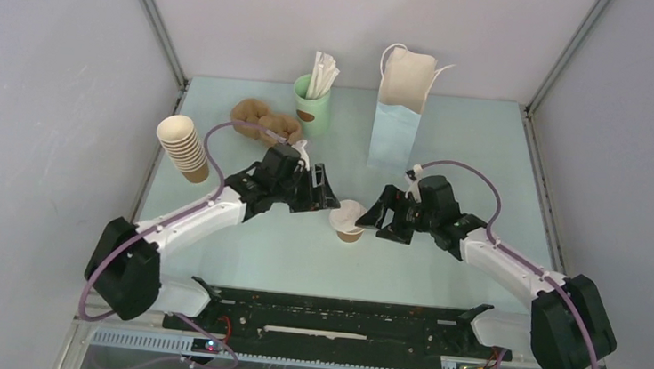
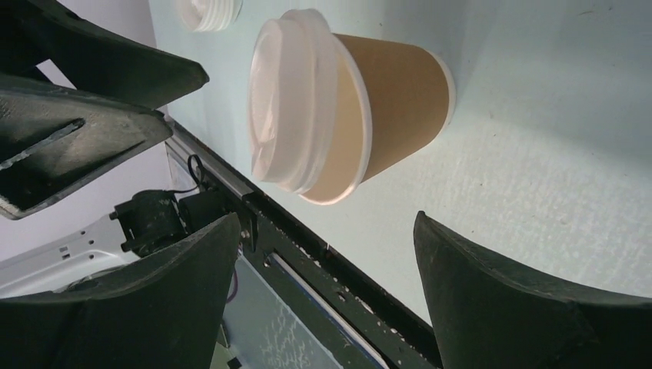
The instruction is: Pack the takeout coffee
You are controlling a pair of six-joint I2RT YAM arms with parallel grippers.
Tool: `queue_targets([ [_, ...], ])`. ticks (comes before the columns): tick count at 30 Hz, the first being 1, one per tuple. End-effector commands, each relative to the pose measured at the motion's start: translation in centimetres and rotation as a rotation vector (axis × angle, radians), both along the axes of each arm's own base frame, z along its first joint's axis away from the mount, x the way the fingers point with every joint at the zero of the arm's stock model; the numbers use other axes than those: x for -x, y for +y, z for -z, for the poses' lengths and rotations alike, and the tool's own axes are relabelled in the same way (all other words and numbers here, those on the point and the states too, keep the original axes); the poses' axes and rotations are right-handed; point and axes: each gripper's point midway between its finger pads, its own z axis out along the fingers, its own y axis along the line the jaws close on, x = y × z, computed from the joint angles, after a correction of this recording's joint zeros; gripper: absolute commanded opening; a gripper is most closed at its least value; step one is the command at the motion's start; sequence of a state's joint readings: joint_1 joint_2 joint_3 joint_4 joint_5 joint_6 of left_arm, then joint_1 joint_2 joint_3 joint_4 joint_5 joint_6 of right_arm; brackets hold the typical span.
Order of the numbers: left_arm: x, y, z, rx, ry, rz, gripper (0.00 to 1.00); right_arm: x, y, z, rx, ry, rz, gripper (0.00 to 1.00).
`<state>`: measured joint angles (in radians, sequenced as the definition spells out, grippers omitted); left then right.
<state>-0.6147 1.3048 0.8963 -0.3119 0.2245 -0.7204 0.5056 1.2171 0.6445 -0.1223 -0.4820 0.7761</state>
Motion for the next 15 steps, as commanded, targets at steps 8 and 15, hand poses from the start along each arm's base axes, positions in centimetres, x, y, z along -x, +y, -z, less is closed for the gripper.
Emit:
queue_targets([
  [8, -3.4, -1.8, 2.1, 0.125, 0.016, -0.016, 0.61, -2.8, 1.4, -1.4, -0.04, -0.05, 0.045, 0.83],
  [15, -2.8, -2.1, 3.6, 0.139, 0.058, 0.0, 0.58, -3.5, 1.6, -1.5, -0.04, -0.058, 0.058, 0.83],
])
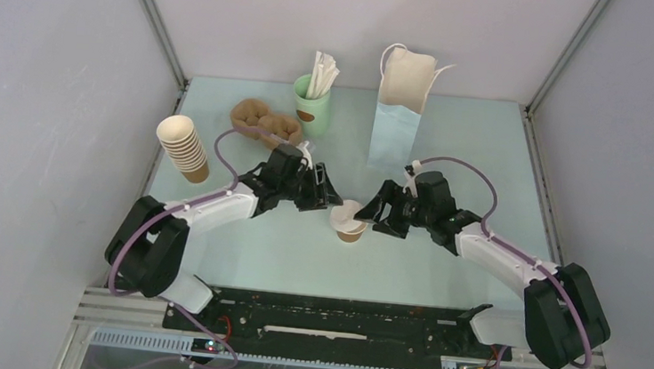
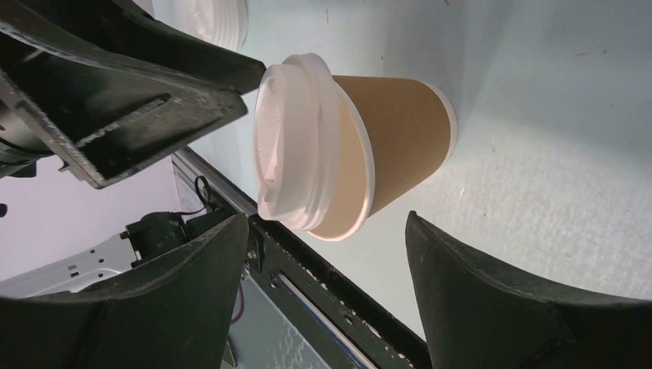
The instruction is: Pack the takeout coffee
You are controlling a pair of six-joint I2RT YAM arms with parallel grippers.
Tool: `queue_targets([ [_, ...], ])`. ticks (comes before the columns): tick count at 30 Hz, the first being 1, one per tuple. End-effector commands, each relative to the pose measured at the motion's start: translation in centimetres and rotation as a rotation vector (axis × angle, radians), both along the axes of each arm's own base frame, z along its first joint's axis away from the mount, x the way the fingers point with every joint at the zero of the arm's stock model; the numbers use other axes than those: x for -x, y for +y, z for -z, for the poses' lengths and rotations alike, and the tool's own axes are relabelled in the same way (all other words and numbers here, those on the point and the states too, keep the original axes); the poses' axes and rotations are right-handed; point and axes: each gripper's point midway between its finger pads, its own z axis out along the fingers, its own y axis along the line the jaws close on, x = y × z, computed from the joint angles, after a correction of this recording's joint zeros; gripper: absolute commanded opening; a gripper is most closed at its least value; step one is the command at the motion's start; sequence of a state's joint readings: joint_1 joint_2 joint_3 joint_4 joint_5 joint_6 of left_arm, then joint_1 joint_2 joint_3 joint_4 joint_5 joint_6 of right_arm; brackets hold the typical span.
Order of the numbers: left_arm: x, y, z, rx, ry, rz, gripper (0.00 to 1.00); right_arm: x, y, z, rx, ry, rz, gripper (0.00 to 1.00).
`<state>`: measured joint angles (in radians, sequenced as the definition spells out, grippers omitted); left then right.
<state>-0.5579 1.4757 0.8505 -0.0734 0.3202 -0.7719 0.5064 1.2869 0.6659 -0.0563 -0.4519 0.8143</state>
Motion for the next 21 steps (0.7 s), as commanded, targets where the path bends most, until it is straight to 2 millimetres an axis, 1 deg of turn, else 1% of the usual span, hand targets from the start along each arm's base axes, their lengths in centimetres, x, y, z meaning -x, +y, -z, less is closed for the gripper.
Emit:
queue_targets([
  [1, 0.3, -0.7, 0.2, 0.057, 0.021, 0.016, 0.57, -1.7, 1.0, -1.9, -0.033, -0.058, 0.011, 0.83],
  [3, 0.2, -1.0, -0.2, 0.082, 0.004, 0.02, 0.56, -1.6, 1.2, -1.7, -0.033, -0.05, 0.007, 0.8],
  [6, 0.3, -0.8, -0.5, 0.085, -0.007, 0.012, 0.55, -1.6, 1.3, -1.7, -0.035, -0.047, 0.005, 0.79],
  [8, 0.4, -0.9, -0.8, 0.095, -0.009, 0.017, 0.54, -2.0, 1.6, -2.3, -0.052, -0.074, 0.004, 0.79],
  [17, 1.2, -2.5, -2.2, 0.135, -0.017, 0.056, 0.51, -1.9, 1.7, -2.4, -0.047, -0.08, 0.004, 0.78],
  [21, 1.6, -2.6, -2.5, 0.128, -0.026, 0.061, 0.5, -1.8, 1.9, -2.5, -0.05, -0.079, 0.002, 0.71],
])
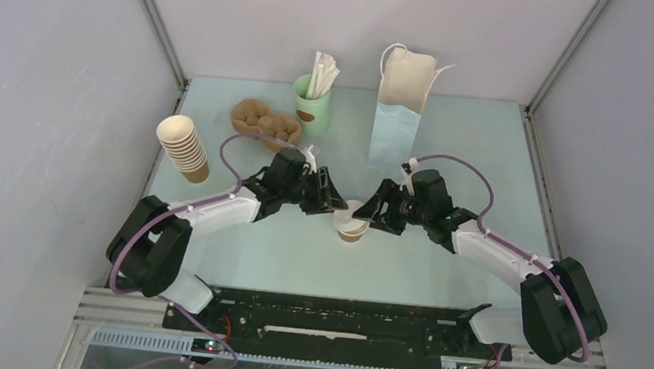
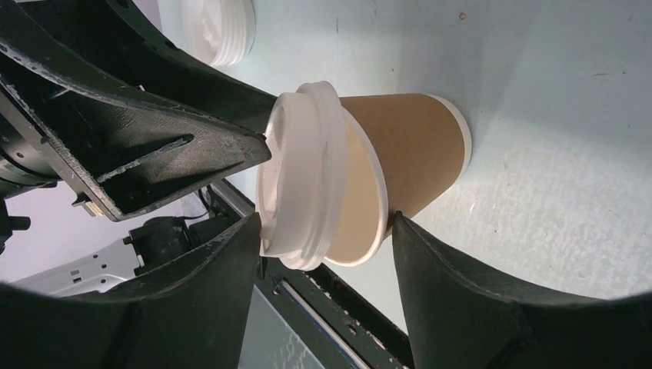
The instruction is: Pack the takeout coffee
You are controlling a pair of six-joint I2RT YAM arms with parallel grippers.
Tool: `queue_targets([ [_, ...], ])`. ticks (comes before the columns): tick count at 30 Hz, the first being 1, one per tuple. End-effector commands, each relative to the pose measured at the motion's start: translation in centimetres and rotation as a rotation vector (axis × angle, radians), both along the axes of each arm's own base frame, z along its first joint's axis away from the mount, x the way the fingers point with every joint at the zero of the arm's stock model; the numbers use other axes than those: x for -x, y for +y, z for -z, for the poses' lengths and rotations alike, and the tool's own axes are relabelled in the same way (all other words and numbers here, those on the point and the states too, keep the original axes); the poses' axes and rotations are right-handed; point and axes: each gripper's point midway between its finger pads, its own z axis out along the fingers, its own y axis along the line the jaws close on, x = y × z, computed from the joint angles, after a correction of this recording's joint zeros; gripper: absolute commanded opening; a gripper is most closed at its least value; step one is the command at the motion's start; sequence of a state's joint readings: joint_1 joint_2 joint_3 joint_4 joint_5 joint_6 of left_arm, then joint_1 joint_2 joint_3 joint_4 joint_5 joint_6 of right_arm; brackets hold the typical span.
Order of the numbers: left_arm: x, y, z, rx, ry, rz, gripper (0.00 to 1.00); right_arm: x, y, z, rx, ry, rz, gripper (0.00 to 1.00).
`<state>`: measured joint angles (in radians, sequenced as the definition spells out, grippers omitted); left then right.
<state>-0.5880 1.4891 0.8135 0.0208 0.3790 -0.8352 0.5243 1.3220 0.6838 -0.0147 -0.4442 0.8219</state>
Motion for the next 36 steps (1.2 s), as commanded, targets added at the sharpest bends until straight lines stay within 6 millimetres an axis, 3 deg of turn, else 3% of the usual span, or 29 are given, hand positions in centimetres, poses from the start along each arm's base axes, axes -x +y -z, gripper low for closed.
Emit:
queue_targets([
  [1, 0.4, -0.7, -2.5, 0.039, -0.061, 0.019, 0.5, -1.1, 1.0, -2.4, -0.042, -0.061, 0.009, 0.7],
  [11, 0.7, 0.1, -2.9, -0.026, -0.09, 0.008, 0.51, -0.4, 0.4, -1.7, 0.004, -0.042, 0.007, 0.78],
  [16, 0.7, 0.3, -2.3, -0.045, -0.078, 0.004, 0.57, -0.5, 0.6, -1.7, 0.01, -0.039, 0.0, 0.8],
  [22, 0.8, 0.9, -1.9, -0.074, -0.083, -0.011, 0.56, -0.9, 0.8, -2.1, 0.011, -0.054, -0.005, 0.74],
  [29, 0.8, 0.8, -2.0, -0.069, -0.083, -0.006, 0.54, -1.1, 0.4, -1.7, 0.071, -0.052, -0.004, 0.75],
  [36, 0.8, 0.7, -2.2, -0.065, -0.088, -0.001, 0.52, -0.6, 0.5, -1.3, 0.078, -0.036, -0.015, 0.66],
])
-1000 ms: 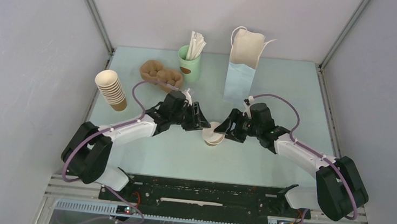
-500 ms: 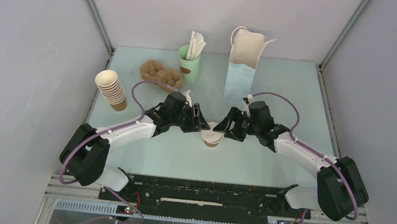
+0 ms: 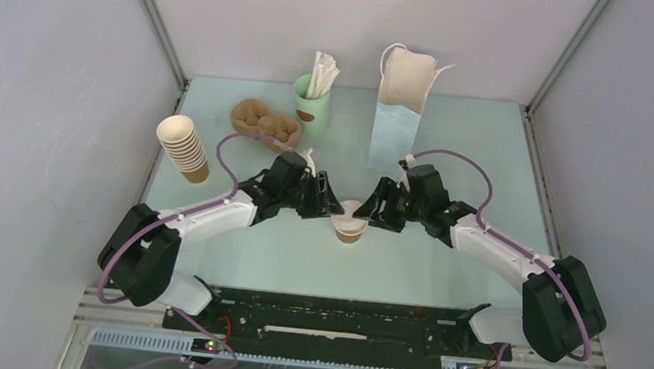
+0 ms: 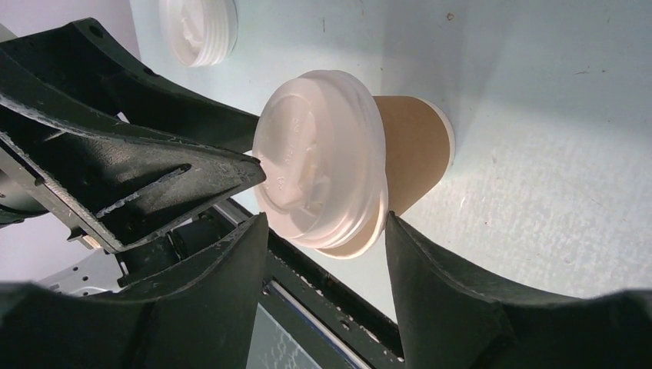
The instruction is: Pack the takeout coffee
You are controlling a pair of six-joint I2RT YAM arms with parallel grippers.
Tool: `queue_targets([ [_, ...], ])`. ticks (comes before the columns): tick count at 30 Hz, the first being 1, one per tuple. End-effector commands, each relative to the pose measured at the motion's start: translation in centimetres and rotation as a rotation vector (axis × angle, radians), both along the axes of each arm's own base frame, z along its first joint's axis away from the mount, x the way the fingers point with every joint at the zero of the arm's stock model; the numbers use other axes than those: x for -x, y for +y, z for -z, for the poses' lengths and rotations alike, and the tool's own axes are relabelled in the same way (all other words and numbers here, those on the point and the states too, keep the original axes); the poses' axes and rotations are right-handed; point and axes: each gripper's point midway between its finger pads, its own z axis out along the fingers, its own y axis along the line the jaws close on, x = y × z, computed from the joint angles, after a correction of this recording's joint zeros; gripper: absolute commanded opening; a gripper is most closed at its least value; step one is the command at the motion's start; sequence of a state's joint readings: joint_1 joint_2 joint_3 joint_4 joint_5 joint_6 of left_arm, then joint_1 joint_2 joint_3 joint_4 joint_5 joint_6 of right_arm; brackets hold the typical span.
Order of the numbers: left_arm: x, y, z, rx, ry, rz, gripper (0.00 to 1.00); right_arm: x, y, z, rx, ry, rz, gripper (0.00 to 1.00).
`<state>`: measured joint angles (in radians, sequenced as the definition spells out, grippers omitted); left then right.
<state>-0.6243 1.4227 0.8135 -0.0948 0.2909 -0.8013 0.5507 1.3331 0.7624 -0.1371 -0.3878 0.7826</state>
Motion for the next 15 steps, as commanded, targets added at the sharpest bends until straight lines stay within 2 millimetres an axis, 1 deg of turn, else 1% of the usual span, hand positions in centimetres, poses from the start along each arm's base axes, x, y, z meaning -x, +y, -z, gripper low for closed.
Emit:
queue_targets([
  [1, -0.48, -0.3, -2.2, 0.022, -0.072, 0.016, 0.51, -0.51, 0.55, -0.95, 0.001, -0.038, -0.014, 0.67],
  [8, -0.26, -0.25, -1.64, 0.01, -0.065, 0.017, 0.49, -0.58, 0.58, -1.1, 0.001, -0.043, -0.007, 0.64],
  [14, -0.22, -0.14, -1.59, 0.003, -0.069, 0.015, 0.49, -0.48, 0.58, -0.86, 0.01, -0.039, -0.006, 0.55],
  [15, -0.21, -0.09, -1.59, 0.001, -0.069, 0.015, 0.49, -0.47, 0.6, -0.8, 0.012, -0.038, -0.007, 0.52],
])
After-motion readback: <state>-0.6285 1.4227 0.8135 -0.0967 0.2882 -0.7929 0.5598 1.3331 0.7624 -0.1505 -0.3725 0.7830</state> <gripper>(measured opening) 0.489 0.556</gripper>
